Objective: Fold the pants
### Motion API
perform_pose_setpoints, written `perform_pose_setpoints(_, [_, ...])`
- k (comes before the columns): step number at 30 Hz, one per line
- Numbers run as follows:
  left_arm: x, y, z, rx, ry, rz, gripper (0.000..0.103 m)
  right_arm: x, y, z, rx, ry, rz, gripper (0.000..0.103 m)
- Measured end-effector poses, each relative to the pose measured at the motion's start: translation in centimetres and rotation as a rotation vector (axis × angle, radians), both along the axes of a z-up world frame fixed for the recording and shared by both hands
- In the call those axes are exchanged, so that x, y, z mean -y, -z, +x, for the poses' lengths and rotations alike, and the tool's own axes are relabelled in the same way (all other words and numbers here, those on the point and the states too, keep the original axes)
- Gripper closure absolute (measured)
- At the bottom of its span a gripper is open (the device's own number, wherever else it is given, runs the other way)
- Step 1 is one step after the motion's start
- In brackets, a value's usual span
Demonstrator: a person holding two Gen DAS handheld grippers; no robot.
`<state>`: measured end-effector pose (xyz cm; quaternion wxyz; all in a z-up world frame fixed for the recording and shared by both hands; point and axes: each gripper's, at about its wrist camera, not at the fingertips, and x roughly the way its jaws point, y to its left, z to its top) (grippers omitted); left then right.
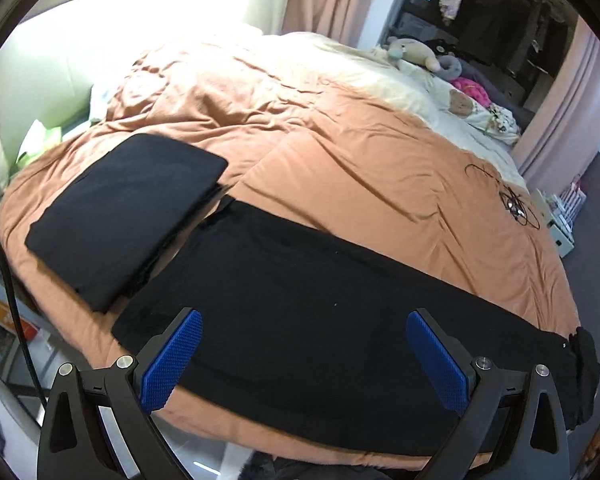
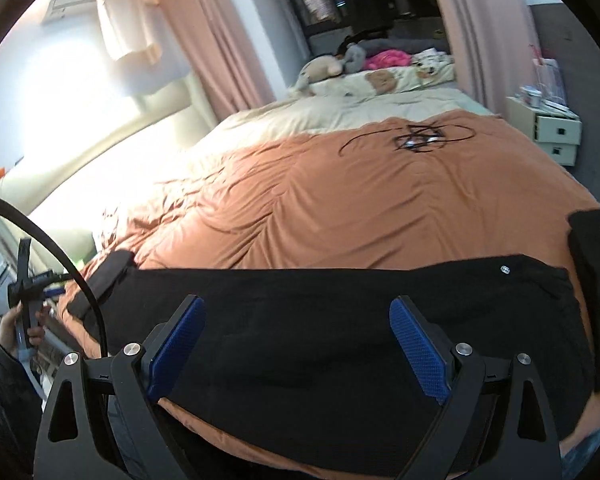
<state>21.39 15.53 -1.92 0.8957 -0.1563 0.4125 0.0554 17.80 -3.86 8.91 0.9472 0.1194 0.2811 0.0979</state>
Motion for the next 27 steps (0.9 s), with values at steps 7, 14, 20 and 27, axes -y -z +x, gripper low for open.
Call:
perform_pose_setpoints(7, [-0.1, 0.5, 2.2, 0.013, -0.009, -0.041, 0.000, -0.7, -0.4, 5.5, -0.035, -0.061, -0.054, 0.010])
perform_pose_setpoints(14, [-0.9, 1.7, 4.6, -0.003, -0.046, -0.090, 0.001, -2.2, 0.2, 11.2, -0.079, -0.114, -0.114, 0.010])
perform_pose_setpoints(20, [-2.1, 3.4, 6.5, -0.057, -0.076, -0.110, 0.008, -4.5, 0.8, 15.3, -0.100, -0.190, -0.156, 0.010])
perform_pose_setpoints(27, [-3.8, 5.2, 9.3, -0.100, -0.120, -0.130, 0.024, -7.5, 2.0, 19.5, -0.147, -0.286, -0.226, 0.019])
